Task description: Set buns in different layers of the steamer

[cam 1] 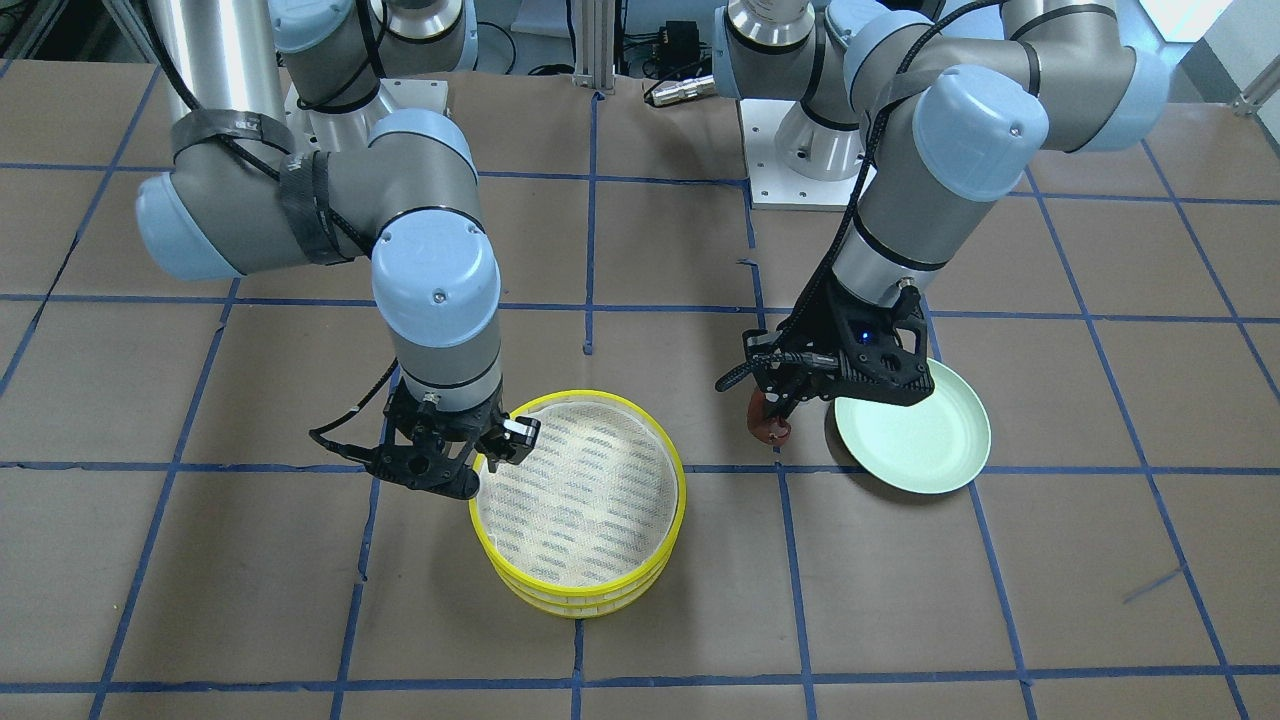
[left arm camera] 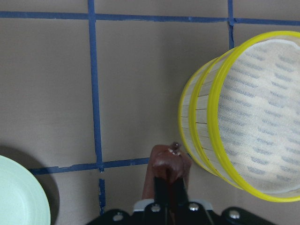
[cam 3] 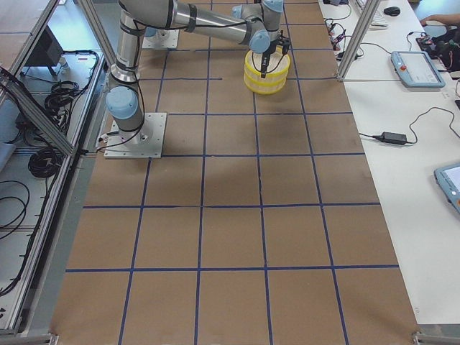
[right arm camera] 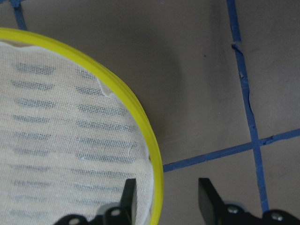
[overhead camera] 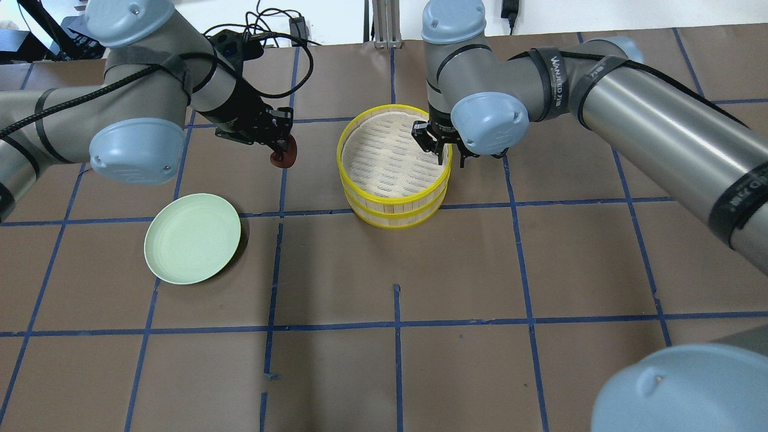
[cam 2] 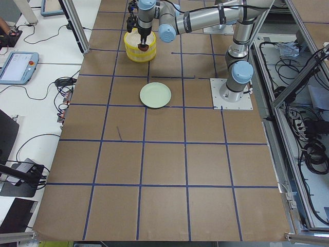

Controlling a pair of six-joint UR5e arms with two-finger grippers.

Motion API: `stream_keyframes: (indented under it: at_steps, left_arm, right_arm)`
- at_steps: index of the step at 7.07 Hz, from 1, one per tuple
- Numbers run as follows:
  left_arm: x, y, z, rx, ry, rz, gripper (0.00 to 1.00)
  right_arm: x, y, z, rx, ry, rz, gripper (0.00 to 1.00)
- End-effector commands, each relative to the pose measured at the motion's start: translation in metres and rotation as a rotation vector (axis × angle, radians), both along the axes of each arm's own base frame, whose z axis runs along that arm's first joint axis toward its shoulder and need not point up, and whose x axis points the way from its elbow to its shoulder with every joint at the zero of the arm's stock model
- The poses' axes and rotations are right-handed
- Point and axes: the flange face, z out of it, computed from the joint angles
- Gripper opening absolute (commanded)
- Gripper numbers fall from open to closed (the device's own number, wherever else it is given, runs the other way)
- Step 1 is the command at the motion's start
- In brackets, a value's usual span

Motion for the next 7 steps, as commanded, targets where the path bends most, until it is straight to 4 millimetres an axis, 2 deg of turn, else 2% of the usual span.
stream_keyframes:
  at_steps: [1, 3, 4, 5, 6, 7]
  left_arm:
    - [-0.036, 0.001, 0.024, -0.031, 0.045, 0.006, 0.04]
    - [-0.086, 0.017, 0.024, -0.014, 0.069, 0.035, 0.07]
    - [-0.102, 0.01, 0.009, -0.019, 0.087, 0.073, 0.12]
    - [-0.122, -0.001, -0.014, -0.037, 0.117, 0.132, 0.23]
    - [-0.135, -0.005, -0.029, -0.042, 0.124, 0.14, 0.7]
    - [-0.135, -0.006, -0.032, -0.037, 0.124, 0.143, 1.0]
  right_arm:
    - [-0.06, 0.004, 0.074, -0.003, -0.058, -0.004, 1.0]
    - [-0.117, 0.027, 0.148, 0.028, -0.106, 0.054, 1.0]
    - [-0.127, 0.048, 0.187, 0.019, -0.105, 0.143, 1.0]
    - [-0.133, 0.067, 0.212, 0.028, -0.09, 0.155, 1.0]
    - [-0.129, 0.071, 0.212, 0.039, -0.093, 0.167, 1.0]
    - [-0.129, 0.071, 0.207, 0.048, -0.09, 0.168, 1.0]
